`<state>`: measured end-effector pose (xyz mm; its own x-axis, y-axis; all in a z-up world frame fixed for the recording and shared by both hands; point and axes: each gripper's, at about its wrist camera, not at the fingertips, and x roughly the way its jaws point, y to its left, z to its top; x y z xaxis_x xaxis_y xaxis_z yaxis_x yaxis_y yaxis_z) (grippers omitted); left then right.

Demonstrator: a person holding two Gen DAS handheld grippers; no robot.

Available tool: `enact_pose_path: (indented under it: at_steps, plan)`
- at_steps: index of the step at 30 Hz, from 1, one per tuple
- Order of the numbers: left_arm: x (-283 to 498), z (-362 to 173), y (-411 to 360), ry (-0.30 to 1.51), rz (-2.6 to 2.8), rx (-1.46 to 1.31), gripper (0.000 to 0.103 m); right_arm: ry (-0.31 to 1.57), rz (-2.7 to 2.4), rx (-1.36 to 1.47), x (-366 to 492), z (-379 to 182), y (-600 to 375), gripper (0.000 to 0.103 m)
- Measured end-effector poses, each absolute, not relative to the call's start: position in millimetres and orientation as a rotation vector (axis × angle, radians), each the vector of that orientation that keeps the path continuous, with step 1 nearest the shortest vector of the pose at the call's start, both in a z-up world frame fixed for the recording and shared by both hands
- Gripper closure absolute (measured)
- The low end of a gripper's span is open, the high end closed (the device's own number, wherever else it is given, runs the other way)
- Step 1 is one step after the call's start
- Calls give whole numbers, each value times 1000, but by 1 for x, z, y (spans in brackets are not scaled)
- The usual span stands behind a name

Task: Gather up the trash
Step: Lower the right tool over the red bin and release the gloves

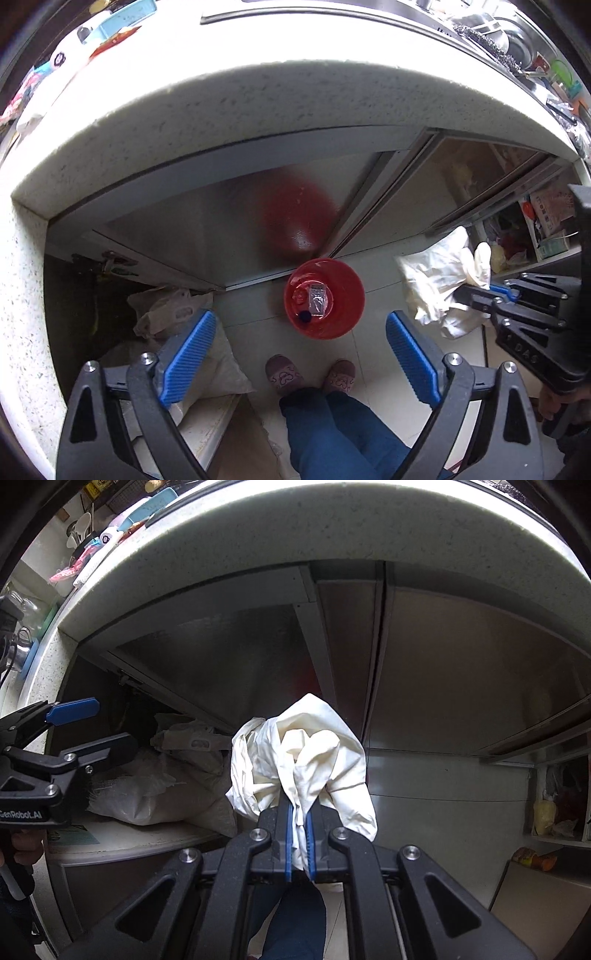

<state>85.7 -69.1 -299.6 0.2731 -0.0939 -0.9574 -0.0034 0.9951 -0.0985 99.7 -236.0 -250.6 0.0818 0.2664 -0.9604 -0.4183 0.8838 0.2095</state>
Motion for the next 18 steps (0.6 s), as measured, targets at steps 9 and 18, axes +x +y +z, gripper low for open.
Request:
enact_pose_path:
  at_steps: [9, 18]
  plan:
    - [76, -302, -59, 1279, -75, -116, 10, 1420, 533, -166, 100, -275, -224, 96]
    - [70, -304, -51, 1268, -48, -119, 10, 1416, 524, -178, 101, -281, -214, 91]
